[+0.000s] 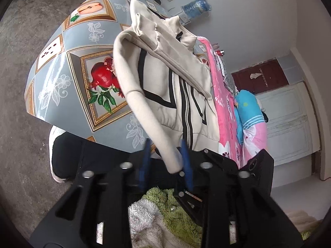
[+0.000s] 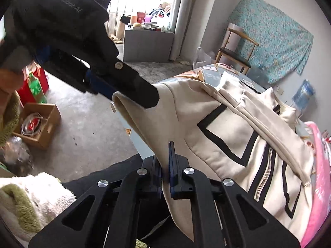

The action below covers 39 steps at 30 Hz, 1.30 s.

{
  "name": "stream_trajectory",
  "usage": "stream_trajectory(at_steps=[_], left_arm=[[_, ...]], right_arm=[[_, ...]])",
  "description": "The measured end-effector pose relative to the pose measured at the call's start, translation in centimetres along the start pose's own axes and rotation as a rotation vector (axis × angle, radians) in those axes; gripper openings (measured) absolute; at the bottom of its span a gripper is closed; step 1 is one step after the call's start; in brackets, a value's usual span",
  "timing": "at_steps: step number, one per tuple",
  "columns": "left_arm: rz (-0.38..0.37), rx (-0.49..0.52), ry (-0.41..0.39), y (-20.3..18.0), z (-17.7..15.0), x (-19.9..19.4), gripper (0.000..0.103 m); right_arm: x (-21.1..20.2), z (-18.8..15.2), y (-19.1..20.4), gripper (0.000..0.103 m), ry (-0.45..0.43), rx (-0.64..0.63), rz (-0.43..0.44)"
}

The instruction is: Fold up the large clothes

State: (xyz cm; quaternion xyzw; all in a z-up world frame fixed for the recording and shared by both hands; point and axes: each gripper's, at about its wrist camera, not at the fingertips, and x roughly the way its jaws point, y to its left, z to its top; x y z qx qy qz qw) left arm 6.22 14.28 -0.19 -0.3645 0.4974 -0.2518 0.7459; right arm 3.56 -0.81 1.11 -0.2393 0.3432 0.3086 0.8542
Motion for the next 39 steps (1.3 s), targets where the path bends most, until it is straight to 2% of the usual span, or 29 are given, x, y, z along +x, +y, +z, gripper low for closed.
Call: stream_trajectory(at_steps=[2,5,10,12,14,16,18,19,20,22,23,24,26,29,33,35,39], left_arm=[[-0.006,-0.022,0.0,0.5,0.3,0.1,0.055],[-0.052,-0.092,0.028,1.9,1.0,0.8,0.061],[-0.048,-0.158,0.097,3.3,2.0,3.7,0.062],[-0.051,-0.154,0.116,3.2,2.5,4.9,0.062],[-0.021,-0.145,0.124,3.1,2.8,5.8,0.061],[0.028,-0.116,0.124,2.8,2.9,6.5,0.054],[0.091,-0.063,0.132,2.2,2.7,7.1,0.028],[0.115,-0.037,0.136,2.0,2.4,7.3,0.024],[0.143,-0.01,0.138,1.7,2.3,7.5,0.013],[0.257,0.086,0.132,0.7,1.8,7.6,0.01],[0.291,0.12,0.128,0.4,1.5,7.7,0.01],[0.329,0.156,0.126,0.0,1.3,7.9,0.01],[0.383,0.205,0.124,-0.3,1.0,8.2,0.01],[0.422,0.228,0.131,-0.3,0.8,8.6,0.011],[0.428,0.21,0.13,0.4,0.9,8.2,0.012],[0.437,0.211,0.127,0.4,0.8,8.3,0.013],[0.462,0.225,0.122,0.3,0.5,8.2,0.014]], right_arm=[[0.0,0.0,0.0,0.006,-0.006,0.004,0.004],[0.3,0.0,-0.2,0.006,-0.005,0.006,0.013],[0.3,-0.1,0.1,0.006,-0.007,0.0,0.03],[0.4,-0.1,0.1,0.006,-0.007,0.0,0.039],[0.3,-0.2,0.0,0.006,-0.01,0.008,0.054],[0.2,-0.4,-0.3,0.006,-0.01,0.024,0.07],[0.0,-0.7,-1.1,0.006,-0.007,0.059,0.103],[-0.2,-0.8,-1.6,0.006,-0.002,0.085,0.128],[-0.4,-1.1,-2.2,0.009,0.011,0.113,0.174],[-1.1,-1.8,-3.7,0.02,0.02,0.171,0.227],[-1.8,-2.4,-4.8,0.034,0.018,0.213,0.229],[-2.4,-3.0,-6.0,0.045,0.015,0.251,0.22],[-3.8,-5.0,-9.6,0.051,0.018,0.371,0.18],[-5.6,-8.5,-14.9,0.051,0.039,0.559,0.094],[-9.7,-15.4,-22.2,0.051,0.03,0.856,-0.057],[-11.2,-18.0,-24.3,0.051,0.027,0.947,-0.125],[-12.1,-21.8,-26.5,0.051,0.057,1.038,-0.215]])
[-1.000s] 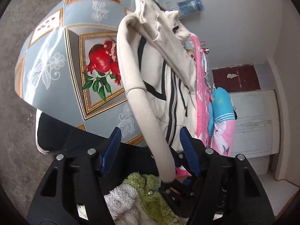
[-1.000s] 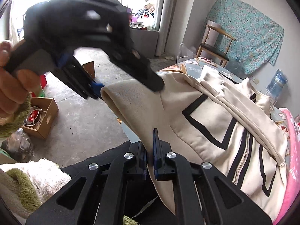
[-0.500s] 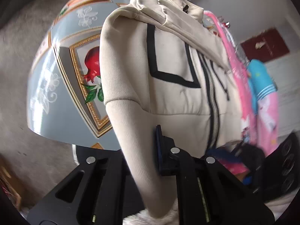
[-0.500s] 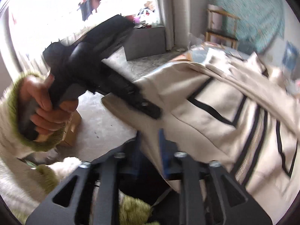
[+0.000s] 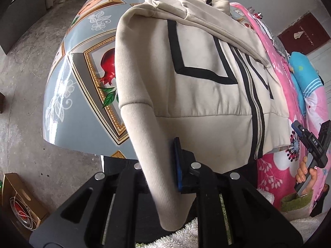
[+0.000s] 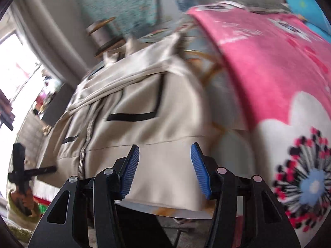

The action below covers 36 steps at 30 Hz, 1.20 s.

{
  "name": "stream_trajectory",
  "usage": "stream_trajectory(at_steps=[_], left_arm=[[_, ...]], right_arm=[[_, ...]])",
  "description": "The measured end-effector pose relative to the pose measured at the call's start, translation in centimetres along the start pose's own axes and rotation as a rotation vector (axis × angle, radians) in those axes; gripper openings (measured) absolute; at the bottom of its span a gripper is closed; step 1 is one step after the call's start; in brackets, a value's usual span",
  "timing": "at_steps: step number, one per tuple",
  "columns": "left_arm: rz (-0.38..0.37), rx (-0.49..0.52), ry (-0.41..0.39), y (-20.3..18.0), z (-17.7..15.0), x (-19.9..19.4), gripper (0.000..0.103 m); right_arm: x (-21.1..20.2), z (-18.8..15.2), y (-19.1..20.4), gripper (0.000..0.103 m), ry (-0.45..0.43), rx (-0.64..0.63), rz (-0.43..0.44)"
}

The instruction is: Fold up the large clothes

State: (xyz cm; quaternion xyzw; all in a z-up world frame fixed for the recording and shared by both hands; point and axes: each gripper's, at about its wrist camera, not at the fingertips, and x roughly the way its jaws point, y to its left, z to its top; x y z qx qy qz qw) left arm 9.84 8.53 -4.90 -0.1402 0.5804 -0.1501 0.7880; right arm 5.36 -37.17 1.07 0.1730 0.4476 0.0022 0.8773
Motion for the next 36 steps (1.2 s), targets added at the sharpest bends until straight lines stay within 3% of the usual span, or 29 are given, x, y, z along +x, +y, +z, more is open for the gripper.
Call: stream_trajectory(at_steps=[5,12,16,20,23,29,32,36], left_arm=[[0.017,0.021,0.003,-0.7,0.1,0.3,0.014],[0.01,0.015,0.004,-0.5,-0.3,0.4,0.014],[0.008,0.013,-0.009,-0.3,-0.6,0.4,0.014],[0.033,0.055,-0.023,-0.9,-0.8,0.4,0.011],[0.077,0.132,-0.086,-2.8,-1.0,-1.3,0.005],[0.049,0.188,-0.206,-4.7,-1.0,-6.0,0.004],[0.0,0.198,-0.212,-4.9,-1.4,-7.1,0.004],[-0.007,0.178,-0.18,-4.3,-2.9,-6.9,0.004]], right_arm=[[0.9,-1.0,-2.5,0.051,0.037,0.04,0.004],[1.0,-2.8,-2.1,0.029,0.075,0.024,0.004],[1.2,-3.3,-1.2,0.024,0.068,-0.01,-0.049],[1.4,-3.1,0.1,0.009,0.058,-0.061,-0.105],[-0.3,-2.7,1.2,0.007,0.009,-0.094,-0.144],[-4.8,-1.3,2.4,0.005,-0.088,-0.117,-0.172],[-5.7,-1.3,2.4,0.005,-0.102,-0.114,-0.169],[-6.6,-2.0,2.1,0.005,-0.093,-0.098,-0.159]])
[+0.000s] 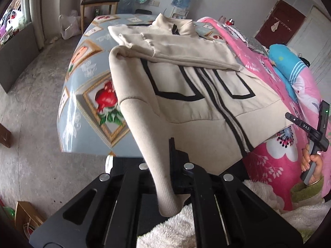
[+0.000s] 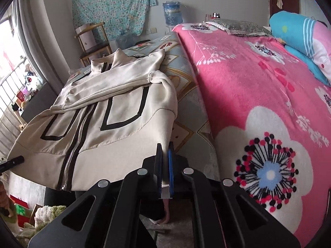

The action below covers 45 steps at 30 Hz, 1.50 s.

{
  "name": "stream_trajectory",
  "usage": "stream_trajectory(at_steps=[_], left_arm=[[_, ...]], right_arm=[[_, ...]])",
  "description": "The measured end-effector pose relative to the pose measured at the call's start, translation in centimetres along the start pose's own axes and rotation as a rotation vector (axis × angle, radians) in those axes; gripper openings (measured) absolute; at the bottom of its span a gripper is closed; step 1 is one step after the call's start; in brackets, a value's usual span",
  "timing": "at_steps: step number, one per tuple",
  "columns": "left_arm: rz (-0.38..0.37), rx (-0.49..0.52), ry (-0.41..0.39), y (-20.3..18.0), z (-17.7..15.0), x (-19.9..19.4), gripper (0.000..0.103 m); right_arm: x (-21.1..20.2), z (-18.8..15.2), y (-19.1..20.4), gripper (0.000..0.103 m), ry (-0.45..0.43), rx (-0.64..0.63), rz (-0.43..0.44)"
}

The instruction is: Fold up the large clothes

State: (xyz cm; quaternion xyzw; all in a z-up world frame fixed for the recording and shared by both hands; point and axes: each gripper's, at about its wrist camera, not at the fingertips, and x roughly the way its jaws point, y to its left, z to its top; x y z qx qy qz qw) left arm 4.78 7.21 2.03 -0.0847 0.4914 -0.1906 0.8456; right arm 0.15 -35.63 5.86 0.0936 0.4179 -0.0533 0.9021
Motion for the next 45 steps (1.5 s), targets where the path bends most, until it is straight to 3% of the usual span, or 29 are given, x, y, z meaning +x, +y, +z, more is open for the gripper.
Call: stream_trajectory(at_steps=[6,9,13,19,25,29,31,32,36,38,40,41,42,45], left_arm=[[-0.041,-0.11,0.063,2.1,-3.0,1.2,0.004],[-0.083,-0.139,0.073,2.7,-2.4,1.8,0.004],[-0.171,-0.149,0.046,3.2,0.4,1.3,0.004],[-0.327,-0.316,0.029,6.5,5.7,3.3,0.005],[-0.318,-0.38,0.007,8.9,10.4,6.4,0.009],[-0.319,-0.462,0.035,11.1,12.0,9.1,0.019],[-0.33,-0.51,0.032,12.3,12.2,9.7,0.035],[-0.318,-0.535,0.019,12.9,12.2,9.6,0.048],[-0.326,-0.601,-0.047,15.3,12.0,7.8,0.058],[-0.288,-0.6,-0.077,15.9,11.9,6.5,0.058],[-0.278,-0.588,-0.09,15.9,11.5,5.3,0.058],[-0.274,-0.573,-0.093,15.6,11.1,4.8,0.059],[-0.267,-0.556,-0.09,15.3,10.8,4.5,0.062],[-0.243,-0.495,-0.065,13.7,9.1,4.0,0.068]], right_arm=[[0.7,-2.0,-0.4,0.005,0.08,0.031,0.007],[1.7,-1.4,-0.4,0.005,0.087,0.05,0.023],[1.9,1.7,0.3,0.005,0.021,0.051,0.062],[4.7,6.6,1.8,0.005,-0.031,0.06,0.11],[10.0,11.4,2.2,0.005,-0.044,0.131,0.146],[14.8,13.1,1.7,0.005,-0.002,0.182,0.155],[17.6,13.3,1.0,0.006,0.056,0.221,0.167],[18.5,13.2,0.7,0.006,0.077,0.236,0.168],[19.6,13.0,0.1,0.007,0.099,0.268,0.21],[19.4,13.1,-0.2,0.013,0.096,0.284,0.241],[18.2,13.0,-0.7,0.032,0.064,0.309,0.254],[17.1,12.9,-1.0,0.049,0.034,0.324,0.249],[16.1,12.7,-1.2,0.055,0.007,0.33,0.247],[13.5,11.6,-1.6,0.056,-0.017,0.34,0.276]])
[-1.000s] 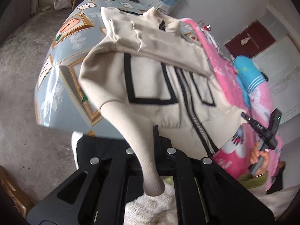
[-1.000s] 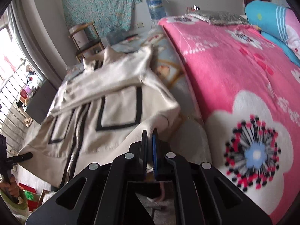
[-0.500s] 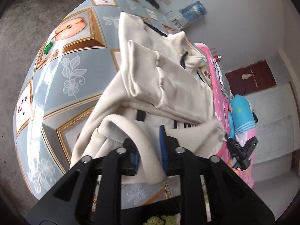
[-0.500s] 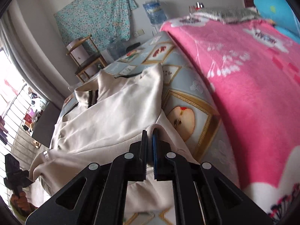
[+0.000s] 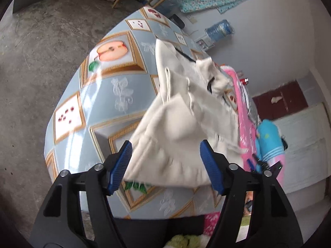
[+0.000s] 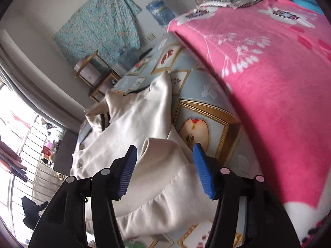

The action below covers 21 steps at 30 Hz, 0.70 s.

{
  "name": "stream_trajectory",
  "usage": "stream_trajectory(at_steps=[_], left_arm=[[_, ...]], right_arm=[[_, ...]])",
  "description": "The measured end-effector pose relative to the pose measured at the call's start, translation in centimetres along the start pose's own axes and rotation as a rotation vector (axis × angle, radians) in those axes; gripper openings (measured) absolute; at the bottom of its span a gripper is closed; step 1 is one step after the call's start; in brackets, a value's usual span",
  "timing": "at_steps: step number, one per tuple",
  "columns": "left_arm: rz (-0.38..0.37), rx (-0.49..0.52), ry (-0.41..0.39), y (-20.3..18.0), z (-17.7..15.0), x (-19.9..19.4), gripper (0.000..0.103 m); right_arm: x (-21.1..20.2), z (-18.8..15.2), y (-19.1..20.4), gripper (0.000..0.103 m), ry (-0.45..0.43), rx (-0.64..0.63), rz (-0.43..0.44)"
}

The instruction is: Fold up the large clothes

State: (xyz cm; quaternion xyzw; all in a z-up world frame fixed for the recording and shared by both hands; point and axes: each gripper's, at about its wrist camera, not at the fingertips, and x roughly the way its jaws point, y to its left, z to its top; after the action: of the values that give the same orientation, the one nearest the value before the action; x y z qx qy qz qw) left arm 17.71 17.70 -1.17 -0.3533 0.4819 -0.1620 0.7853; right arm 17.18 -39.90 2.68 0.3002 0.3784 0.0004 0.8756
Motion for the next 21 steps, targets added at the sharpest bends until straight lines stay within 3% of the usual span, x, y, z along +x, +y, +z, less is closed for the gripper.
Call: stream_trajectory(at_steps=[3,7,10,14,17,19,21], left_arm=[[-0.008,-0.012,0.031,0.4,-2.8,0.4,0.073],[-0.07,-0.126,0.084,2.3,-5.4,2.7,0.074],[-0.165,-0.209,0.031,3.4,-5.6,3.0,0.081],[-0.177,-0.285,-0.005,4.1,-4.8,3.3,0.081],[-0.145,-0.295,-0.04,3.8,-4.5,3.4,0.078],[-0.086,-0.268,-0.071,3.0,-4.3,3.6,0.07],[-0.011,-0.233,-0.106,2.4,-4.3,3.9,0.053]], right_arm=[[-1.6,-2.0,-0.2,0.056,0.048,0.005,-0.018],[-2.0,-5.1,-1.3,0.056,0.131,0.068,-0.015],[-1.3,-6.3,-2.4,0.056,0.149,0.122,-0.007],[0.5,-6.5,-4.0,0.056,0.127,0.232,0.02],[1.3,-6.3,-4.2,0.056,0.074,0.266,0.026],[1.9,-6.0,-4.1,0.056,0.043,0.287,0.019],[2.3,-5.9,-3.9,0.048,0.015,0.302,0.005]])
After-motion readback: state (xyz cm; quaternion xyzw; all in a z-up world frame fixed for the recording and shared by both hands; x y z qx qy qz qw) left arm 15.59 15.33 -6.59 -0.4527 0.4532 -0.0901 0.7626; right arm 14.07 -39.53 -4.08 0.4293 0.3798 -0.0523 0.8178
